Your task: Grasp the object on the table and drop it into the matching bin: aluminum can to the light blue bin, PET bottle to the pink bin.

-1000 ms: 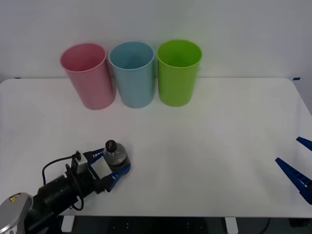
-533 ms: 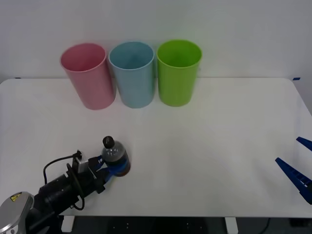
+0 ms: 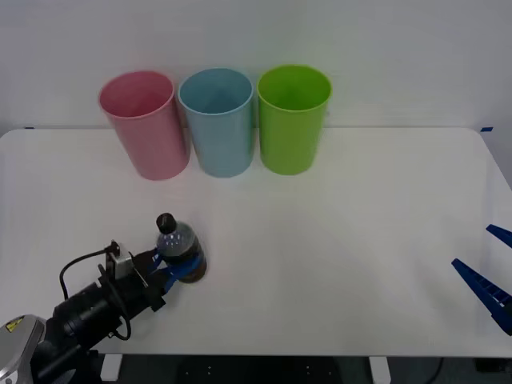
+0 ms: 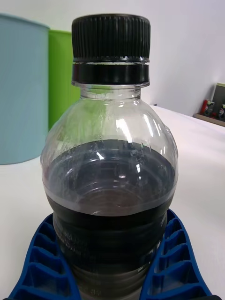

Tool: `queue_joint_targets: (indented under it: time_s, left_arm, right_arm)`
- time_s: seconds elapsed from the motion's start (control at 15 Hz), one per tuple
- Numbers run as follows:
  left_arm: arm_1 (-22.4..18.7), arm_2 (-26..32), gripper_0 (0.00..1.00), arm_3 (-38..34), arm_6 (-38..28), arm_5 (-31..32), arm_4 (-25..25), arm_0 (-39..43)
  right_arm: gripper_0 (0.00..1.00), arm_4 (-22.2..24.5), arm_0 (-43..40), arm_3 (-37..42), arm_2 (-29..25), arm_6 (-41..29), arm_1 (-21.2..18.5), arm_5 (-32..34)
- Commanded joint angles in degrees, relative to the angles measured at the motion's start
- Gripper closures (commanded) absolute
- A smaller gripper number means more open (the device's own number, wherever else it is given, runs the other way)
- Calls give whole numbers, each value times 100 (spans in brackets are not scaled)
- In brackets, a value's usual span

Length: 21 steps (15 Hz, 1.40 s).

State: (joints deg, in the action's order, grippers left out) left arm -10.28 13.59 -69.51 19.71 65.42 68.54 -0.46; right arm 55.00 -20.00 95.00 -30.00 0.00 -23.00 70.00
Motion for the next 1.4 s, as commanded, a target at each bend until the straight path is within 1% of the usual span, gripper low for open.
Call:
queue_joint_targets:
  time_s: [0.07, 0.4, 0.67, 0.93, 1.07, 1.27, 1.4]
  left_arm:
    - [-17, 3, 100, -327, -169, -205, -148, 81]
    - [-26, 3, 100, -1513, -1461, -802, -148, 354]
    - [-35, 3, 100, -2102, -2146, -1277, -148, 380]
    - [-79, 73, 100, -2664, -2823, -1549, -148, 371]
    - [-167, 56, 100, -2867, -2893, -1778, -148, 345]
    - [-281, 258, 100, -2875, -2999, -1857, -148, 28]
    - [-439, 390, 100, -2875, -3131, -1962, -131, -262]
  right_arm:
    - [0, 0, 0, 0, 0, 0, 0, 0]
    - [0, 0, 0, 0, 0, 0, 0, 0]
    - [0, 0, 0, 0, 0, 0, 0, 0]
    - [0, 0, 0, 0, 0, 0, 0, 0]
    - [0, 0, 0, 0, 0, 0, 0, 0]
    - [0, 0, 0, 0, 0, 0, 0, 0]
    - [0, 0, 0, 0, 0, 0, 0, 0]
